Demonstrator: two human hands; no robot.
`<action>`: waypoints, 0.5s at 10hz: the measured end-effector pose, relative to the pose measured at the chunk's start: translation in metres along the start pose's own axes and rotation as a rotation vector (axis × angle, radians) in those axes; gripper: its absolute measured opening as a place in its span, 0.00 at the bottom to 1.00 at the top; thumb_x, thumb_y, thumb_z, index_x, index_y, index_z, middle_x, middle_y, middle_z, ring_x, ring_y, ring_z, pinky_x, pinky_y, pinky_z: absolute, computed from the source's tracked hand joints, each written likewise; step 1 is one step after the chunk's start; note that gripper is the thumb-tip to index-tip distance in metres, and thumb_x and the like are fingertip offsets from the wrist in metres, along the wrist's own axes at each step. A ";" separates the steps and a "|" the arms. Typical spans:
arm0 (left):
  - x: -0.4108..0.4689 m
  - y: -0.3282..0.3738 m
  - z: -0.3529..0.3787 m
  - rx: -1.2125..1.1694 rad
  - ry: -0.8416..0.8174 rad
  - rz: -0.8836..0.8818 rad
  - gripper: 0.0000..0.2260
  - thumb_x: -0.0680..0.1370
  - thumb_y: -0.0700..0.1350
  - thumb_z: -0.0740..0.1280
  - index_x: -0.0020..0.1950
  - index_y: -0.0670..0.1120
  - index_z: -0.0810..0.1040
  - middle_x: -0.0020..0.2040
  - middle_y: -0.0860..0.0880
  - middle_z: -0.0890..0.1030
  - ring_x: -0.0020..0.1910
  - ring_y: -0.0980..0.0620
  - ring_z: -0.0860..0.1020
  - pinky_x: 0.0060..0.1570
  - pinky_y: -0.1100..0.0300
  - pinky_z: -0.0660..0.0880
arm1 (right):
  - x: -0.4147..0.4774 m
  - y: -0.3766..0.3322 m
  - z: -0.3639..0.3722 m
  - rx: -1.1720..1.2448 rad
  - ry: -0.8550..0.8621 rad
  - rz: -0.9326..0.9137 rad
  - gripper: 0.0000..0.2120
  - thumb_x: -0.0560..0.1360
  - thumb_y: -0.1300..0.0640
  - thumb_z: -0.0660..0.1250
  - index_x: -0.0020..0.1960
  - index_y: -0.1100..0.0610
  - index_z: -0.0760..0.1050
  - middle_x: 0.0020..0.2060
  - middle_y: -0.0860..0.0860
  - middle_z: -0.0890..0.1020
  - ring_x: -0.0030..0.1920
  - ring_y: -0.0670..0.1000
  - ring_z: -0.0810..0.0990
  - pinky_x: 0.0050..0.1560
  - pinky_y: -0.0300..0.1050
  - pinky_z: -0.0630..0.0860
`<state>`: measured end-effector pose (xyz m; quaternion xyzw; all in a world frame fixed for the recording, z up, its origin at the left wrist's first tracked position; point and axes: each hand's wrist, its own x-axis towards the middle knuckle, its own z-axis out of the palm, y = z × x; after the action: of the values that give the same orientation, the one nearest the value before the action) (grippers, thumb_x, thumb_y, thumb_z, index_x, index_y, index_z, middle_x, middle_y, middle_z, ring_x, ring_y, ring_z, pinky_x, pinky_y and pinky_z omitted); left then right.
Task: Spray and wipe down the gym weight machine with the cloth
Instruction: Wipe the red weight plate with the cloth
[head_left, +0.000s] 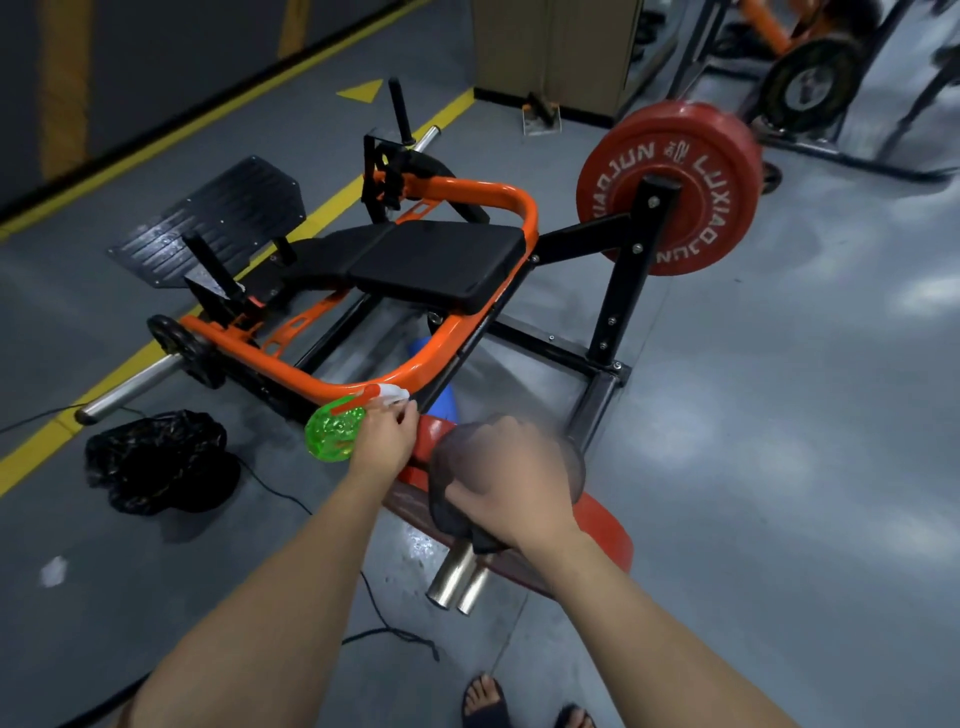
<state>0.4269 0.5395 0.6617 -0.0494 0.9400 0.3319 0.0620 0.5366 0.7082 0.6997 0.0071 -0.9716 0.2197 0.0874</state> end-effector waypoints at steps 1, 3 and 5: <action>-0.028 0.018 0.001 0.080 0.030 0.059 0.16 0.85 0.45 0.61 0.67 0.40 0.79 0.62 0.35 0.81 0.58 0.34 0.80 0.58 0.45 0.75 | 0.000 0.011 -0.018 0.136 -0.210 0.043 0.28 0.62 0.31 0.58 0.56 0.44 0.75 0.52 0.43 0.76 0.57 0.52 0.73 0.56 0.51 0.69; -0.057 0.053 0.014 0.076 -0.063 0.043 0.15 0.86 0.45 0.58 0.69 0.40 0.76 0.63 0.38 0.79 0.62 0.39 0.77 0.61 0.50 0.72 | 0.015 0.043 -0.032 0.488 -0.412 0.156 0.17 0.63 0.32 0.64 0.46 0.39 0.74 0.48 0.40 0.76 0.58 0.52 0.75 0.64 0.55 0.73; -0.074 0.056 0.038 -0.094 0.093 0.080 0.13 0.85 0.51 0.62 0.68 0.53 0.70 0.59 0.50 0.80 0.60 0.43 0.79 0.53 0.53 0.72 | 0.003 0.050 -0.033 0.513 -0.343 0.155 0.25 0.61 0.33 0.61 0.51 0.47 0.76 0.46 0.41 0.76 0.56 0.51 0.75 0.61 0.52 0.72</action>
<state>0.4951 0.6108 0.6784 -0.0301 0.9265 0.3752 0.0024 0.5362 0.7675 0.7081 -0.0082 -0.8827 0.4591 -0.0995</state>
